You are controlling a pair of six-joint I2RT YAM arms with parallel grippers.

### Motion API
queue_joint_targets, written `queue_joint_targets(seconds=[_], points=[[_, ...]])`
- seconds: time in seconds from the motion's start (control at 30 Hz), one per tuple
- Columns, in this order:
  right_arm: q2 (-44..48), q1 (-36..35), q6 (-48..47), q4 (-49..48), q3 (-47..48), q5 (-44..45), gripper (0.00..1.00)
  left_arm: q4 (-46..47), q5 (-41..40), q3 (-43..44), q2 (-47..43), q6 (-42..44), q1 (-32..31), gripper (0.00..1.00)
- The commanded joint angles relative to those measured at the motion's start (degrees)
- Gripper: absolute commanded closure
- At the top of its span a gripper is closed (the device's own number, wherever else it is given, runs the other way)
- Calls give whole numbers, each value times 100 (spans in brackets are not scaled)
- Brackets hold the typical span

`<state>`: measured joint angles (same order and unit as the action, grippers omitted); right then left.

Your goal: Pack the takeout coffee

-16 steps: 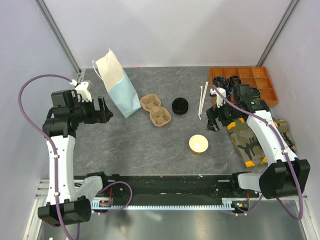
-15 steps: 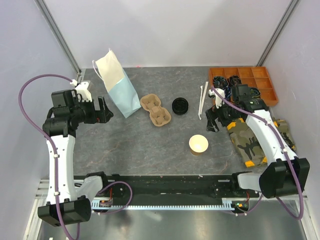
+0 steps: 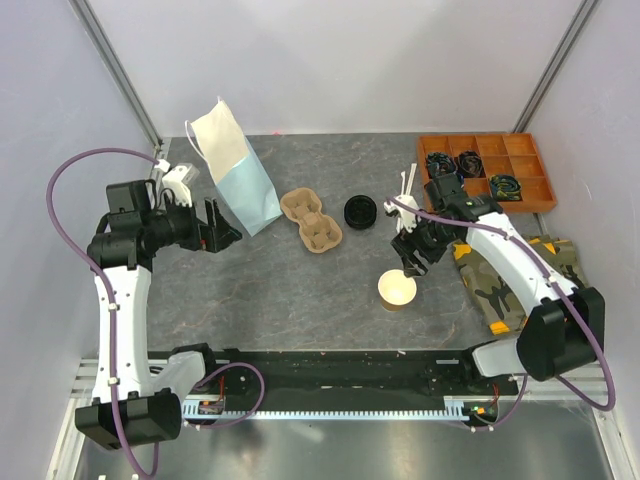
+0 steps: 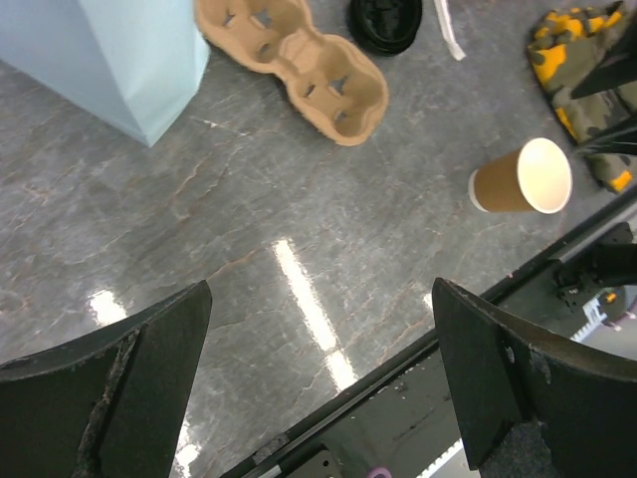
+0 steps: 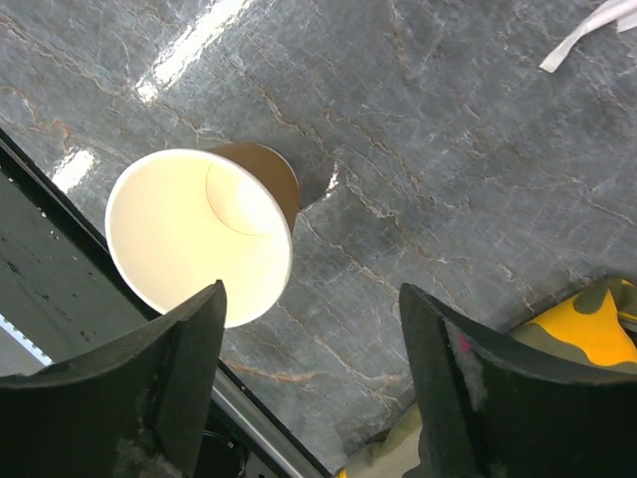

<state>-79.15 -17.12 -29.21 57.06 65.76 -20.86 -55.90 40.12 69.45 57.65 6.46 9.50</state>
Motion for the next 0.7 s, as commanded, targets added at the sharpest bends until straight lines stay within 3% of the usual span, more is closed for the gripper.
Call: queue_joint_targets(seconds=[0.0,0.3,0.43,0.6,0.67], points=[[-196,-98,-164,-28,192,153,23,-35,506,25,10,242,-18,0],[-618,-282,-111,-265,130,118,40,-44,585,-2,1,242,-18,0],[-768,-353,-102,-309,165,82,55,-44,576,16,27,225,-9,0],[-970,-458,-76,-283,253,-49,59,-44,558,69,106,198,-18,0],[-1014,-528,-67,-283,280,-93,70,-35,567,77,141,180,-18,0]])
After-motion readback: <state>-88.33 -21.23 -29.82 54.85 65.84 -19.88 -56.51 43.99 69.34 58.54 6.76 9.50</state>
